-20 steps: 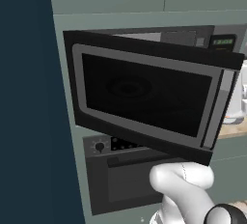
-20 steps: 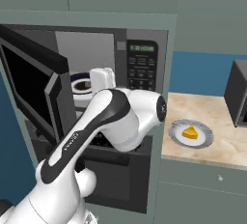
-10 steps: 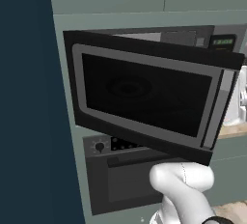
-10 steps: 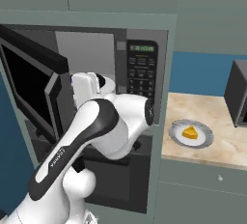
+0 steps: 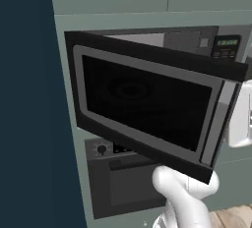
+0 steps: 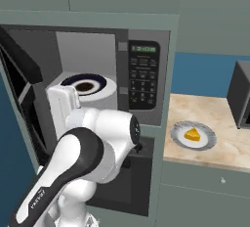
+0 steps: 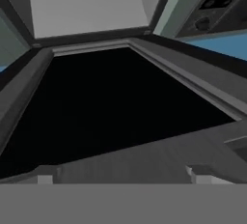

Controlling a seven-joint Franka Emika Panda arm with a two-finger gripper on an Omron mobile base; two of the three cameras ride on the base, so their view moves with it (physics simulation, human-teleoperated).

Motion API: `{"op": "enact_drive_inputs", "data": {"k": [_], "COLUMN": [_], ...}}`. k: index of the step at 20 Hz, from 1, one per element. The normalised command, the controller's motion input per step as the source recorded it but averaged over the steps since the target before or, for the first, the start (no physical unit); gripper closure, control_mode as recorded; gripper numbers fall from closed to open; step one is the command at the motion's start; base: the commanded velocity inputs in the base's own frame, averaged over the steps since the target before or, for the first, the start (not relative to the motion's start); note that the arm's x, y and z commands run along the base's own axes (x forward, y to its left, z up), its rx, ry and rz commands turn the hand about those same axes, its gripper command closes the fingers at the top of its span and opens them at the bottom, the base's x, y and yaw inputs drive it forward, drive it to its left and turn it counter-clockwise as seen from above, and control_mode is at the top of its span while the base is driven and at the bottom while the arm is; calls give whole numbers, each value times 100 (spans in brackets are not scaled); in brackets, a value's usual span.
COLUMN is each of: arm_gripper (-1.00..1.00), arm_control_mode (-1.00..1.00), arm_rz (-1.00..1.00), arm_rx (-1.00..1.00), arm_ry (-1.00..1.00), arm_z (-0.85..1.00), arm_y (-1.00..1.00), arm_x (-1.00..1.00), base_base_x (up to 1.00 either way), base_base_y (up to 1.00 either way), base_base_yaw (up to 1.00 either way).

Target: Pick the cheese from the counter and place it in the microwave. Then turn on the microwave.

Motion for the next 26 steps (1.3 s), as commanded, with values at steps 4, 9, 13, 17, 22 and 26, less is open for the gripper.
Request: {"op": "enact_drive_inputs", "data": {"k": [4,9,13,17,22,26], "arm_gripper": [-100,-100,-100,-100,-100,-100], "arm_control_mode": [-100,-100,-100,-100,-100,-100], "arm_rz": [11,12,13,13,11,8], "arm_rx": [8,8,7,7,7,9], "arm_ry": [0,0,2,4,3,3], "arm_z": [2,1,0,0,0,0], "arm_y": [55,71,76,72,68,67], "arm_x": [-30,-15,-13,-18,-32,-38], "base_base_x": [0,0,0,0,0,0], "base_base_y": [0,0,0,0,0,0], "base_base_yaw": [0,0,0,0,0,0]}}
